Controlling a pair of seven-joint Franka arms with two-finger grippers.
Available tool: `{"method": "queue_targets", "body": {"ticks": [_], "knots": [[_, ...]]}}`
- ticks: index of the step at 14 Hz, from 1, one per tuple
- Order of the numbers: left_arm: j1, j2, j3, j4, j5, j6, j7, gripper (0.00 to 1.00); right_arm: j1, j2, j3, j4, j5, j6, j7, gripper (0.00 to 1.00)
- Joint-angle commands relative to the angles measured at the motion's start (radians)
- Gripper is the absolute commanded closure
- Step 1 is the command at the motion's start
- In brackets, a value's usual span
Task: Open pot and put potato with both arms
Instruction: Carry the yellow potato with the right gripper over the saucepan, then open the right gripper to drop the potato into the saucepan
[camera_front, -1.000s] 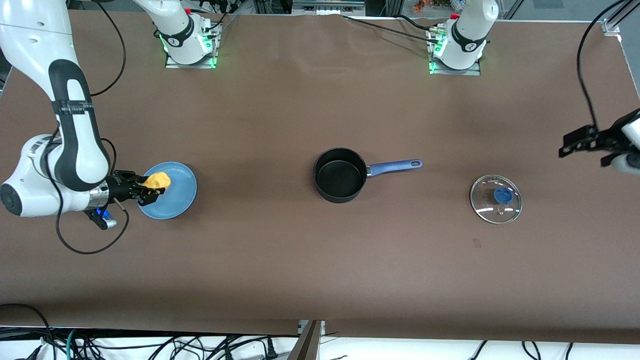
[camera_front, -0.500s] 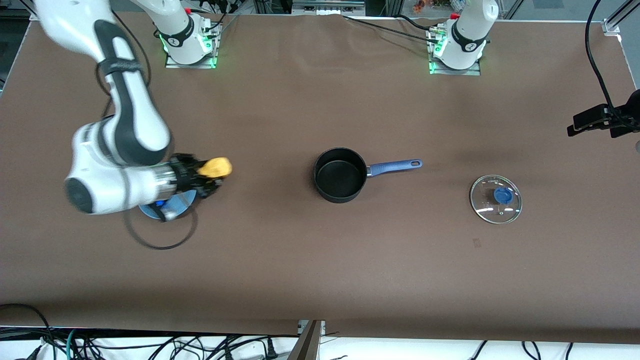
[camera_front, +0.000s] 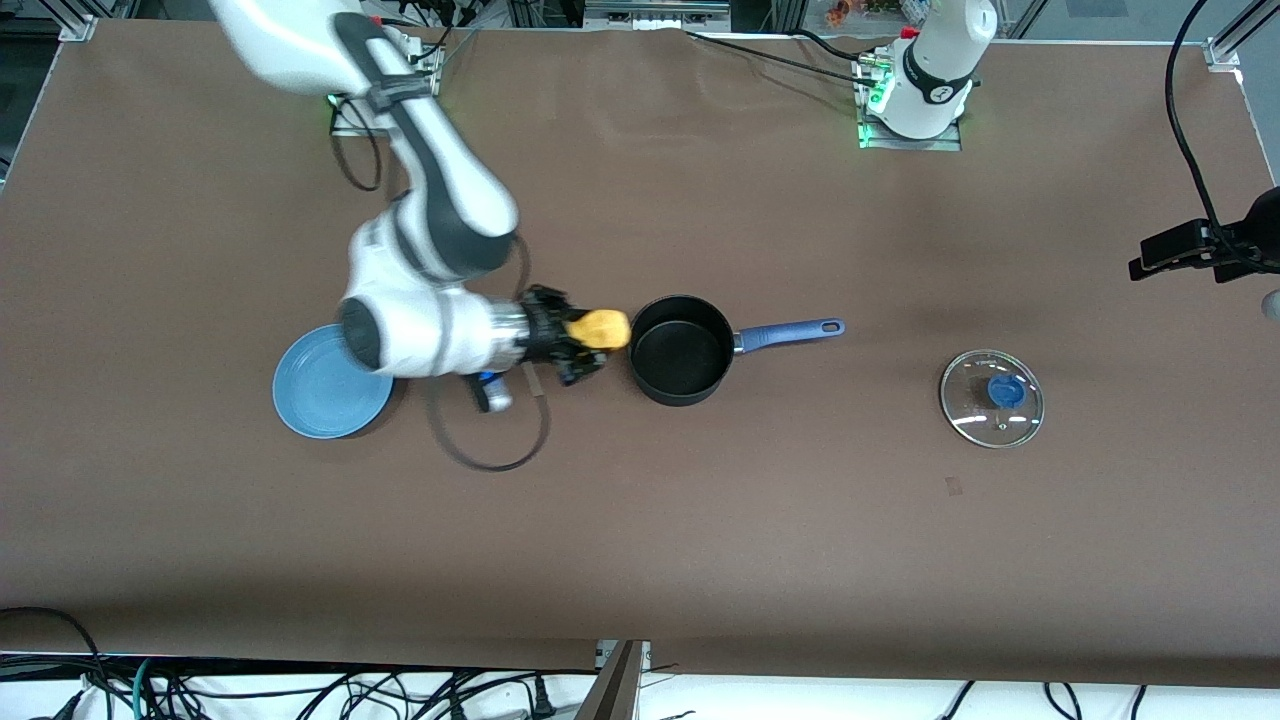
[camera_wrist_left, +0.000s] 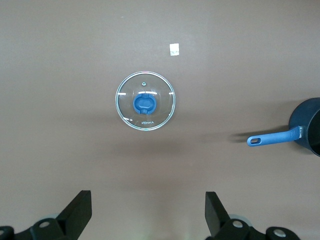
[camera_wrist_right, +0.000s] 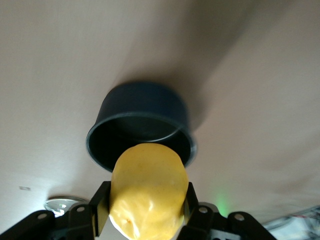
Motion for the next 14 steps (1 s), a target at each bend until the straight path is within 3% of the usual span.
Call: {"method": "queue_targets", "body": {"ticks": [1, 2, 3, 4, 5, 8, 10, 14], "knots": [[0.007, 0.019, 0.002, 0.041, 0.018, -0.028, -0.013, 0.0, 0.092, 0.063, -0.011, 0.025, 0.018, 0.177, 0.061, 0.5], [0.008, 0.019, 0.004, 0.041, 0.015, -0.028, -0.013, 0.0, 0.108, 0.084, -0.01, 0.03, 0.018, 0.211, 0.068, 0.42], [0.005, 0.019, 0.004, 0.041, 0.013, -0.028, -0.013, 0.0, 0.127, 0.101, -0.01, 0.03, 0.018, 0.233, 0.071, 0.2], [0.005, 0.019, 0.004, 0.041, 0.015, -0.028, -0.013, 0.0, 0.146, 0.108, -0.01, 0.029, 0.011, 0.244, 0.073, 0.08], [0.005, 0.021, 0.002, 0.041, 0.012, -0.028, -0.013, 0.0, 0.152, 0.108, -0.01, 0.027, 0.006, 0.244, 0.073, 0.0], [0.002, 0.062, 0.002, 0.103, 0.015, -0.026, -0.013, 0.0, 0.155, 0.091, -0.01, 0.029, 0.006, 0.241, 0.078, 0.0], [0.004, 0.071, 0.004, 0.114, 0.009, -0.023, -0.013, 0.0, 0.149, 0.018, -0.028, 0.02, -0.015, 0.229, 0.075, 0.0], [-0.006, 0.074, -0.001, 0.119, 0.012, -0.026, -0.013, 0.0, 0.146, -0.154, -0.233, -0.02, -0.1, -0.007, -0.003, 0.0]]}}
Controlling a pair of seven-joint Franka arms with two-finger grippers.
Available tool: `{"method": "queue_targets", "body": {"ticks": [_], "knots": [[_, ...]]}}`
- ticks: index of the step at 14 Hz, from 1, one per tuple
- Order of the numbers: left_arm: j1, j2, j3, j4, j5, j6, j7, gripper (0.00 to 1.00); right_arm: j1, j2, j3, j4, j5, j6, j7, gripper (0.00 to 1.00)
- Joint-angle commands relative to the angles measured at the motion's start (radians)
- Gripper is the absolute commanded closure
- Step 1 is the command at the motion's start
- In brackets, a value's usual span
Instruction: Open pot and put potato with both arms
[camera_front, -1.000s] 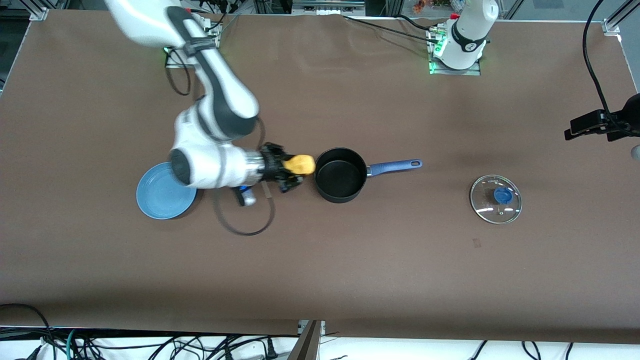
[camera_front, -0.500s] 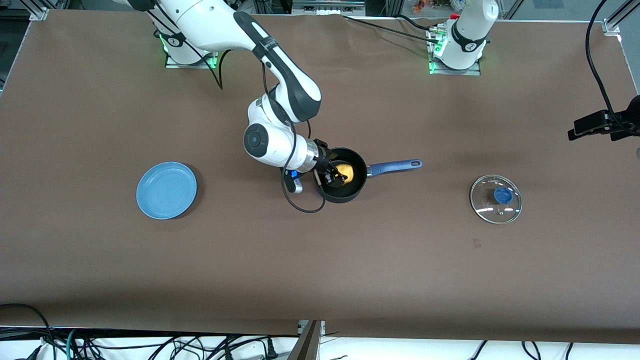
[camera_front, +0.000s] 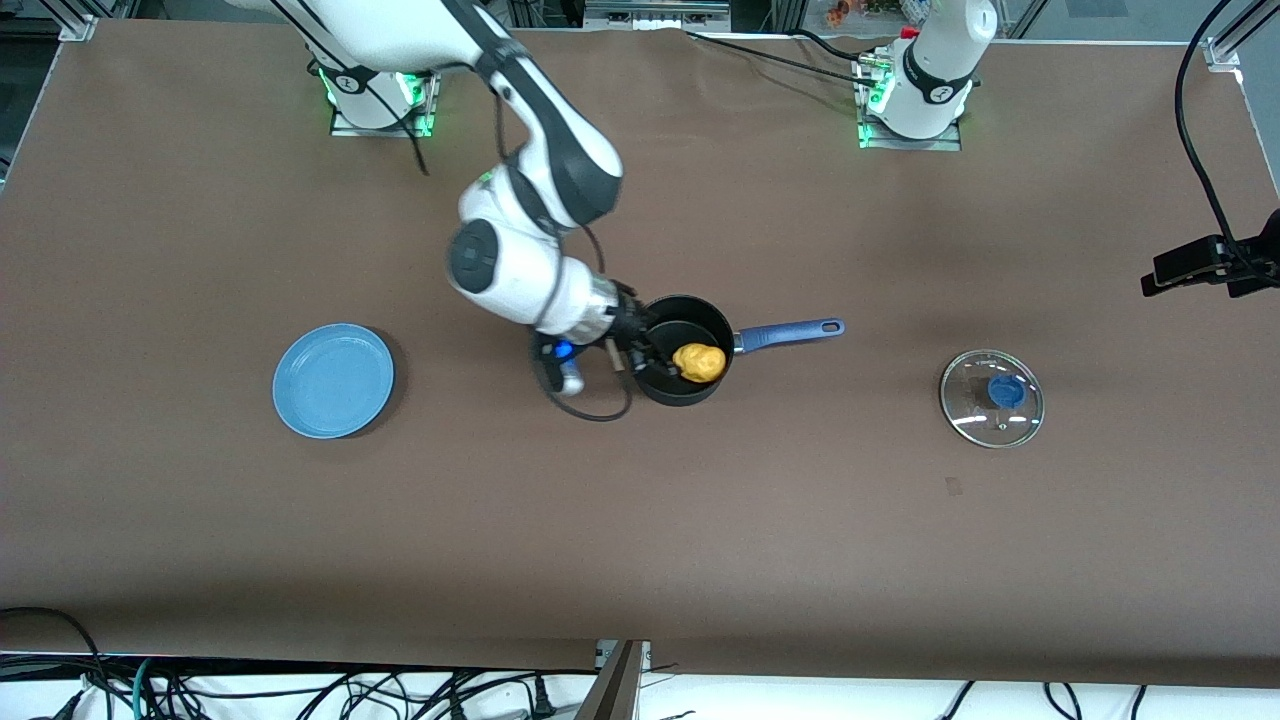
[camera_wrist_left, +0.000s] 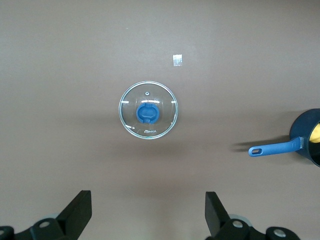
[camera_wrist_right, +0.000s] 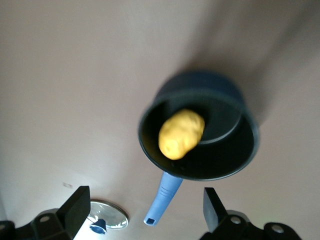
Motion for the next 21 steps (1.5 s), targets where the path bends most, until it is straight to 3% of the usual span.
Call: {"method": "queue_targets", "body": {"ticks": [1, 6, 8, 10, 12, 14, 17, 19, 21], "knots": [[-0.008, 0.021, -0.003, 0.045, 0.015, -0.026, -0.009, 0.0, 0.002, -0.144, -0.129, -0.053, -0.024, -0.202, -0.122, 0.0], [-0.01, 0.021, -0.005, 0.045, 0.01, -0.024, -0.011, 0.0, 0.002, -0.375, -0.387, -0.058, -0.097, -0.632, -0.463, 0.0], [-0.016, 0.023, -0.006, 0.045, 0.012, -0.024, -0.011, 0.0, 0.002, -0.448, -0.427, -0.061, -0.189, -0.729, -0.572, 0.0], [-0.016, 0.03, -0.005, 0.048, 0.012, -0.019, -0.011, 0.0, -0.019, -0.506, -0.42, -0.07, -0.31, -0.809, -0.708, 0.0], [-0.015, 0.03, -0.003, 0.05, 0.012, -0.019, -0.009, 0.0, -0.111, -0.544, -0.336, -0.076, -0.405, -0.846, -0.846, 0.0], [-0.018, 0.032, -0.008, 0.05, 0.01, -0.018, -0.009, 0.0, -0.289, -0.567, -0.157, -0.078, -0.502, -0.866, -0.984, 0.0], [-0.018, 0.03, -0.006, 0.05, 0.008, -0.018, -0.009, 0.0, -0.543, -0.578, 0.047, -0.08, -0.567, -0.864, -1.19, 0.0], [-0.018, 0.03, -0.006, 0.05, 0.007, -0.018, -0.009, 0.0, -0.676, -0.581, 0.126, -0.083, -0.587, -0.858, -1.325, 0.0], [-0.019, 0.03, -0.006, 0.05, 0.005, -0.018, -0.009, 0.0, -0.691, -0.575, 0.12, -0.098, -0.616, -0.814, -1.46, 0.0]]}}
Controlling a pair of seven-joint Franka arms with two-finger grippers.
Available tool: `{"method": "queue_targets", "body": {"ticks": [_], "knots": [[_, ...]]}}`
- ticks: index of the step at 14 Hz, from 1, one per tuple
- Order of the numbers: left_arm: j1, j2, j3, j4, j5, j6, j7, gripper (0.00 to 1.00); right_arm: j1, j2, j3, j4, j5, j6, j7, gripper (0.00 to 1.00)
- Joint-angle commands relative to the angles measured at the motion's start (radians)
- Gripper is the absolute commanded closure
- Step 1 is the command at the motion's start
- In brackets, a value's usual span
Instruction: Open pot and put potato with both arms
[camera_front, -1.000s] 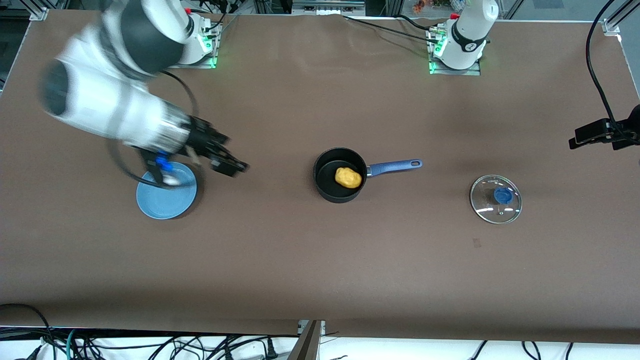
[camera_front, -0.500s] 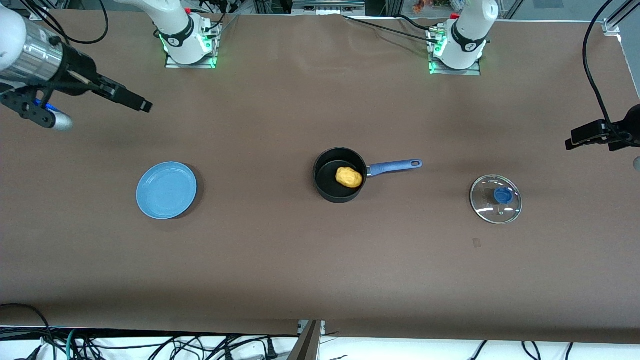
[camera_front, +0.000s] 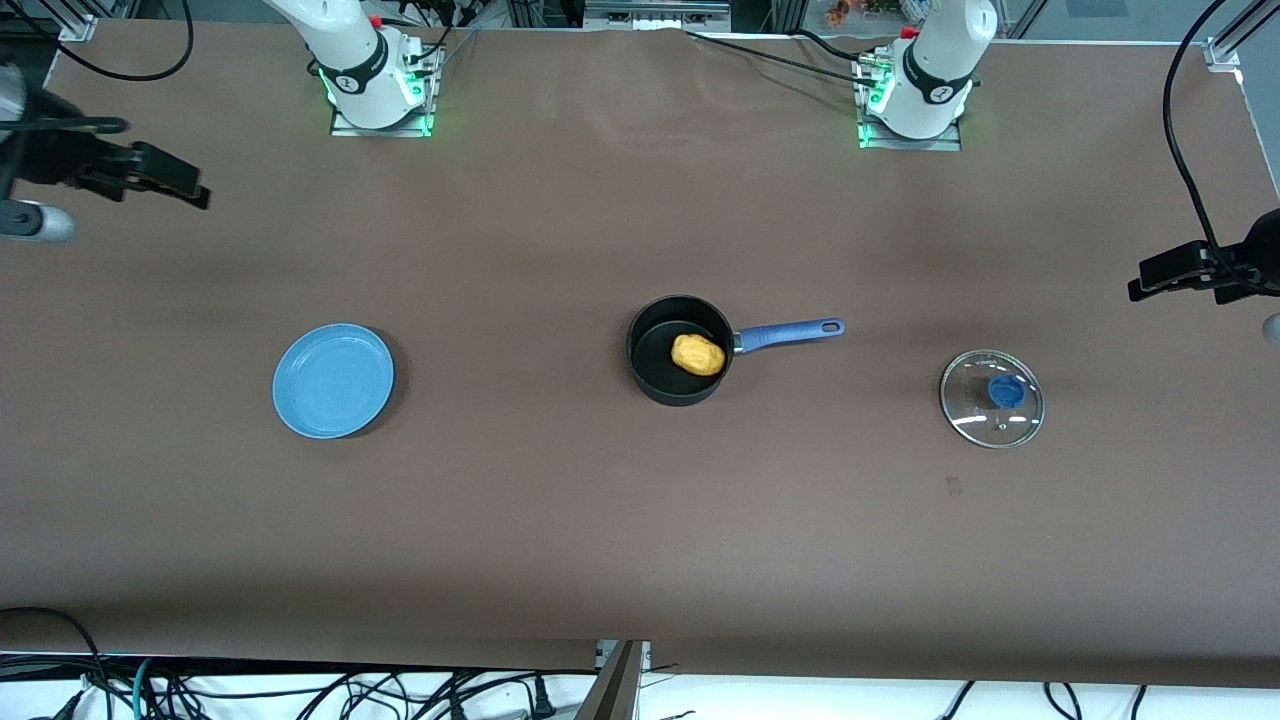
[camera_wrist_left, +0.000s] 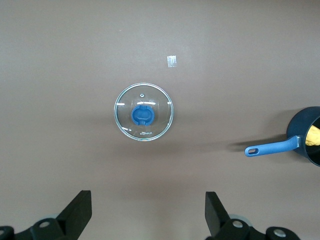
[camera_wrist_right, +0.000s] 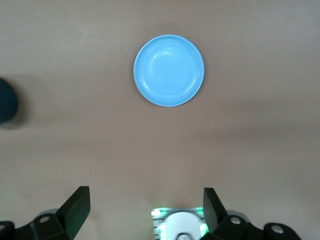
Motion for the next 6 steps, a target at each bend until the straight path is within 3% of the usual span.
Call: {"method": "queue_targets", "body": {"ticks": [1, 6], "knots": [[-0.009, 0.017, 0.003, 0.038, 0.005, -0.018, -0.009, 0.0, -0.04, -0.016, 0.02, -0.036, -0.038, 0.059, -0.163, 0.0], [-0.011, 0.019, 0.002, 0.038, 0.007, -0.018, -0.011, 0.0, -0.033, 0.001, 0.026, -0.028, -0.069, 0.071, -0.164, 0.0]]}}
